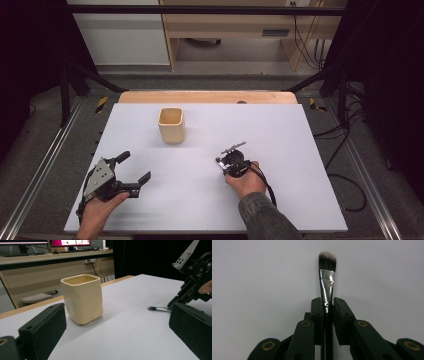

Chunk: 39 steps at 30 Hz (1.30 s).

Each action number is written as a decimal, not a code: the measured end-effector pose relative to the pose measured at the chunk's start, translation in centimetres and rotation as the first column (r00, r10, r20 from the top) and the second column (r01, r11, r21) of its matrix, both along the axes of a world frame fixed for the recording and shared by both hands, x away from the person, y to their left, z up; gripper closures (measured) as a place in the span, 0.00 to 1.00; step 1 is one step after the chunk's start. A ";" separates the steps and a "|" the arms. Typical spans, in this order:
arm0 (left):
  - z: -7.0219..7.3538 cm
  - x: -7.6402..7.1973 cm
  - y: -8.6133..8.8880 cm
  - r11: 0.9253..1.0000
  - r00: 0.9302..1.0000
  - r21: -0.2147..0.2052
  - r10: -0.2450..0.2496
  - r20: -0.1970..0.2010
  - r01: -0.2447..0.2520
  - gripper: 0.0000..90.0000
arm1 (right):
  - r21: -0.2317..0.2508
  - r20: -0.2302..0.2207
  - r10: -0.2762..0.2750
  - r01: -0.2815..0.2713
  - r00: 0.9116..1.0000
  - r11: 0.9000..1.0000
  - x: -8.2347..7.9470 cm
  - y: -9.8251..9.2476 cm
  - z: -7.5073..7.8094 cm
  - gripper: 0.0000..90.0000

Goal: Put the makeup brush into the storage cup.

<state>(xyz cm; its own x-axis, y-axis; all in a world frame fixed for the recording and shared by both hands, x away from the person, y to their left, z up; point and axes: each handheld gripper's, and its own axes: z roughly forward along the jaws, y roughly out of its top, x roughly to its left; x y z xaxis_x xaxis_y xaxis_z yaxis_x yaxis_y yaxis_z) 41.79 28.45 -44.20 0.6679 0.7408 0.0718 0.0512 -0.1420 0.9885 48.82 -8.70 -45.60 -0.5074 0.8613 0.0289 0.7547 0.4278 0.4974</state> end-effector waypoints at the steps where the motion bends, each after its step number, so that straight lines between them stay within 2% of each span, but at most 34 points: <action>1: 0.0 0.0 0.0 1.000 1.000 0.000 0.000 0.000 0.000 0.01 | -0.003 -0.002 0.005 -0.005 1.000 1.000 0.0 0.0 0.0 0.87; 8: 0.0 0.0 0.0 1.000 1.000 -0.003 0.001 0.001 -0.001 0.01 | -0.022 -0.004 0.010 -0.010 1.000 1.000 0.0 0.1 -0.1 0.87; 18: 0.0 -0.1 -0.1 1.000 1.000 0.000 0.000 0.001 0.000 0.01 | -0.018 0.004 0.025 -0.025 1.000 1.000 -0.1 -0.1 0.1 0.88; 28: 0.0 0.0 0.0 1.000 1.000 -0.005 0.002 0.002 -0.002 0.01 | 0.008 0.019 0.032 -0.032 0.999 0.999 -0.5 -0.2 0.5 0.88; 33: 0.0 0.0 -0.1 1.000 1.000 -0.002 0.001 0.002 -0.001 0.01 | 0.027 0.044 0.039 -0.040 0.998 0.999 -0.7 -0.5 1.0 0.88; 36: 0.0 0.0 -0.1 1.000 1.000 0.001 -0.001 0.001 0.001 0.01 | 0.044 0.076 0.054 -0.058 0.996 0.997 -1.0 -0.7 1.3 0.88; 39: 0.0 0.0 -0.2 1.000 1.000 0.002 -0.001 0.001 0.001 0.01 | 0.068 0.088 0.046 -0.052 0.995 0.996 -1.2 -1.0 1.6 0.88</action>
